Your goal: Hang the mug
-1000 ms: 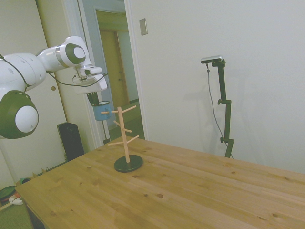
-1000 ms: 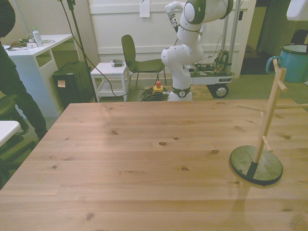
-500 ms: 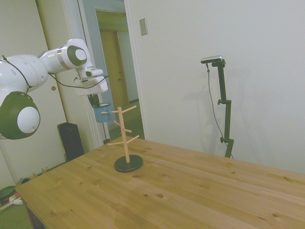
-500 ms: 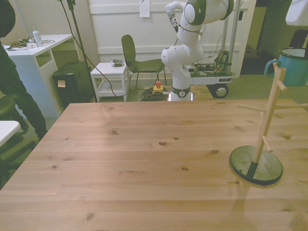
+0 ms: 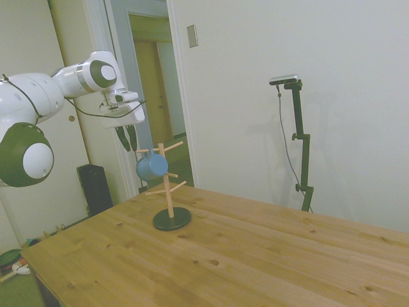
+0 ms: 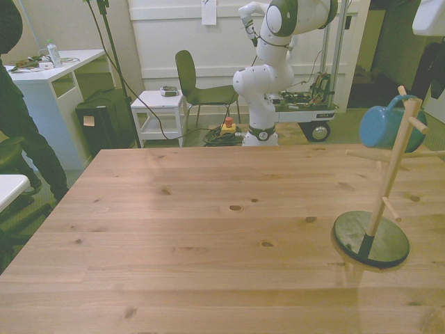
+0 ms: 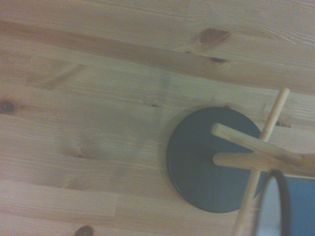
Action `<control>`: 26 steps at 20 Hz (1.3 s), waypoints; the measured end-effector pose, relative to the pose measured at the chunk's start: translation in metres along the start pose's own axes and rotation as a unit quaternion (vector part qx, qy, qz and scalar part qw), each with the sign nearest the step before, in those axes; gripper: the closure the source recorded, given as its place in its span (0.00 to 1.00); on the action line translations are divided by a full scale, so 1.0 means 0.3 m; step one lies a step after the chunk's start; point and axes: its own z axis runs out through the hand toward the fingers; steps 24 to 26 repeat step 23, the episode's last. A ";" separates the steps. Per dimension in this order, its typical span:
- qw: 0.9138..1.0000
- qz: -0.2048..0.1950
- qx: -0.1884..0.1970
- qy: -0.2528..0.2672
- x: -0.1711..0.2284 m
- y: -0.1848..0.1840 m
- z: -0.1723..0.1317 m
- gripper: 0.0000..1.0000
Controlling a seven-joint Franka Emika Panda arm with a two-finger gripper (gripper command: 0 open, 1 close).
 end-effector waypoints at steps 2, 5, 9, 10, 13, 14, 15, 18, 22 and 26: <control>1.000 0.001 0.000 0.000 0.001 0.000 0.000 0.00; 1.000 0.001 0.001 0.001 0.000 0.003 -0.008 0.00; 1.000 0.000 0.005 0.003 -0.012 0.007 -0.028 0.00; 1.000 -0.002 0.007 0.005 -0.020 0.006 -0.036 0.00; 1.000 -0.006 0.014 0.017 -0.072 0.009 -0.080 0.00; 1.000 -0.007 0.016 0.023 -0.097 0.011 -0.099 0.00; 0.999 -0.009 0.019 0.028 -0.125 0.015 -0.116 0.00; 0.999 -0.014 0.020 0.048 -0.223 0.033 -0.141 0.00; 0.997 -0.023 0.016 0.075 -0.378 0.047 -0.111 0.00; 0.996 -0.022 0.014 0.080 -0.408 0.050 -0.088 0.00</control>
